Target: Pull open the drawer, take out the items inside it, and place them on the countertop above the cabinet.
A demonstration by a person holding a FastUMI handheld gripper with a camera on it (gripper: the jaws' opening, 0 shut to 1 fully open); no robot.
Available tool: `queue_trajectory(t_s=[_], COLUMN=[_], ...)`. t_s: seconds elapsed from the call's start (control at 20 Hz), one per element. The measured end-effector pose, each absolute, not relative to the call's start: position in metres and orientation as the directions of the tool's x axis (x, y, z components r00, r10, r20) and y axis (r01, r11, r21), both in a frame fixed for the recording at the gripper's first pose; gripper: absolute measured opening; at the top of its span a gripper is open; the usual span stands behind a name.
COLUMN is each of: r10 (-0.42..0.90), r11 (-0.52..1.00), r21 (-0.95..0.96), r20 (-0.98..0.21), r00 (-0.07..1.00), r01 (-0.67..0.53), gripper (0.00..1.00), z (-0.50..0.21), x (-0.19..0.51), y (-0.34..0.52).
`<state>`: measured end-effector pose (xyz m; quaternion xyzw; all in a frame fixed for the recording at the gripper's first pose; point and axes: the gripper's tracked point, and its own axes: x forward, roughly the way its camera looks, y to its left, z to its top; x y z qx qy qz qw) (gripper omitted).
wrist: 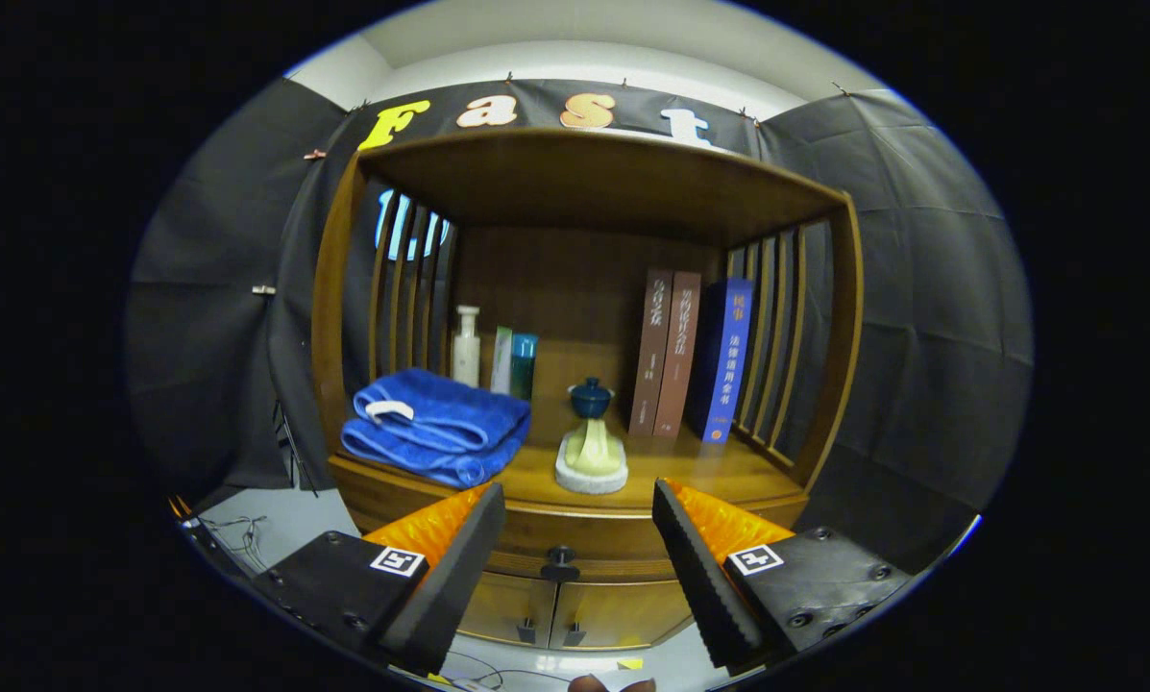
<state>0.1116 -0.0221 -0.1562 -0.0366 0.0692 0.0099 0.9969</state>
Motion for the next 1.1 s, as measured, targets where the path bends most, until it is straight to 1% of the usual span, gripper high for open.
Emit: queue_trajectory(t_s=[0.25, 0.4, 0.55, 0.75, 1.1], r10=[0.015, 0.033, 0.023, 0.016, 0.003], r11=[0.996, 0.996, 0.997, 0.999, 0.999], r21=[-0.082, -0.083, -0.066, -0.038, -0.05], r20=[-0.128, -0.143, -0.125, -0.108, -0.099], r00=[0.992, 0.989, 0.992, 0.994, 0.995], r01=[-0.026, -0.045, -0.032, -0.021, -0.007], gripper=[0.99, 0.99, 0.99, 0.99, 0.99], z=[-0.087, -0.065, -0.046, -0.03, -0.02], x=[0.089, 0.077, 0.069, 0.062, 0.06], y=[-0.024, -0.017, -0.015, -0.018, -0.024])
